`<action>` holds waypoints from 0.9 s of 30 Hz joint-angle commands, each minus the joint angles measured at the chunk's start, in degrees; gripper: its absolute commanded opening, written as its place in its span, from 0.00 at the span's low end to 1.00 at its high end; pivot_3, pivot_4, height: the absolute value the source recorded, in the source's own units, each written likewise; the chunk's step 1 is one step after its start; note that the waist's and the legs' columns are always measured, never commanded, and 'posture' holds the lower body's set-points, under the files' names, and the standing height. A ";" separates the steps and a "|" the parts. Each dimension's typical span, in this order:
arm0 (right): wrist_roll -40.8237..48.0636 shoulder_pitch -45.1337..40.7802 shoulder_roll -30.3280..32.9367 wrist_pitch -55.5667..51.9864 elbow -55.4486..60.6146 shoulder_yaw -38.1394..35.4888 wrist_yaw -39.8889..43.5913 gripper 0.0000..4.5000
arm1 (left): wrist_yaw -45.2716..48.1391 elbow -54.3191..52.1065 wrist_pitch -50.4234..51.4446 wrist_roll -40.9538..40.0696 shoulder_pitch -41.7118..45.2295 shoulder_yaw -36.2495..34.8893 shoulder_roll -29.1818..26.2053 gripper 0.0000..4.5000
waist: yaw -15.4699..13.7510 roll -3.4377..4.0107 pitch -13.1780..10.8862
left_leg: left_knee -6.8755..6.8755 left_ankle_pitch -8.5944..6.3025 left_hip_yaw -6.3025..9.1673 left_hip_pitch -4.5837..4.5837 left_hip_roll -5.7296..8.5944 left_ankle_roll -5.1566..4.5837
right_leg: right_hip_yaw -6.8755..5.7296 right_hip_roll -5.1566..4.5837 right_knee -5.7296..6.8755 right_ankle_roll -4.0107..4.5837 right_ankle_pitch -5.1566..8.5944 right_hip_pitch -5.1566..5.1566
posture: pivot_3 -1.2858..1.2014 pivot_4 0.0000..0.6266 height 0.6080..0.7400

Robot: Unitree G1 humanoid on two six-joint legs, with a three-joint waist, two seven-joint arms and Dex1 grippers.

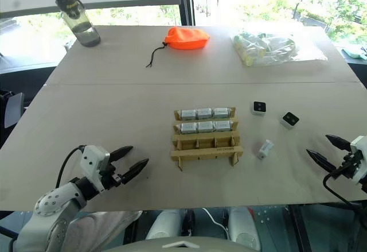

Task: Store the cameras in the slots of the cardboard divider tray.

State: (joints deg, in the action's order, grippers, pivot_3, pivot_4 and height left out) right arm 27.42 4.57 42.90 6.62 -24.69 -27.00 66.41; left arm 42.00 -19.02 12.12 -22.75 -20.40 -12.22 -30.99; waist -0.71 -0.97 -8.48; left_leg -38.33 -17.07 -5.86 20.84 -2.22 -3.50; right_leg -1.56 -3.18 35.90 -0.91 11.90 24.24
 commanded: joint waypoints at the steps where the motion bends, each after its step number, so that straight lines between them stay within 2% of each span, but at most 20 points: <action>1: 0.33 -0.08 0.59 0.71 0.87 -0.80 0.29 1.00 | 0.34 -0.30 -0.95 -0.58 0.05 -0.90 0.01 0.85 | 0.00 0.00 0.00 | 0.00 0.00 0.00 0.00 0.00 0.00 | 0.00 0.00 0.00 0.00 0.00 0.00 | 0.52 0.24 1.00; 20: 0.92 1.87 0.54 -0.35 3.63 -1.50 -0.31 1.00 | 1.88 2.64 -3.25 0.09 0.92 -0.61 0.24 0.85 | -0.04 0.01 0.00 | 0.00 0.00 0.02 0.00 -0.02 0.00 | -0.01 -0.03 0.00 0.00 0.00 0.00 | 0.52 0.24 1.00; 23: 1.50 2.61 -0.24 -3.13 7.84 -1.90 -3.70 1.00 | 3.00 3.41 -5.58 1.70 1.44 -0.64 -0.97 0.85 | -0.06 0.01 0.00 | 0.00 0.00 0.03 0.00 -0.02 0.00 | -0.01 -0.04 0.00 0.00 0.00 0.00 | 0.52 0.24 1.00; 27: -0.02 6.58 -1.80 -9.25 19.95 -0.86 -12.14 1.00 | 4.91 7.27 -6.02 2.83 5.92 -2.09 -5.02 0.85 | -0.22 0.02 0.00 | 0.00 0.00 0.13 0.10 -0.03 0.00 | -0.10 -0.04 0.01 0.01 0.00 0.06 | 0.52 0.24 1.00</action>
State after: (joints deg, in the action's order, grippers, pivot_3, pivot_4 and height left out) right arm 27.30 10.50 41.22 -0.84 -9.73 -27.05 57.02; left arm 46.16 -12.01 7.32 -20.12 -15.43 -12.76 -35.07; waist -0.92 -0.95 -8.48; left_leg -38.33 -17.07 -5.66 21.00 -2.25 -3.49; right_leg -1.72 -3.22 35.91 -0.90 11.91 24.33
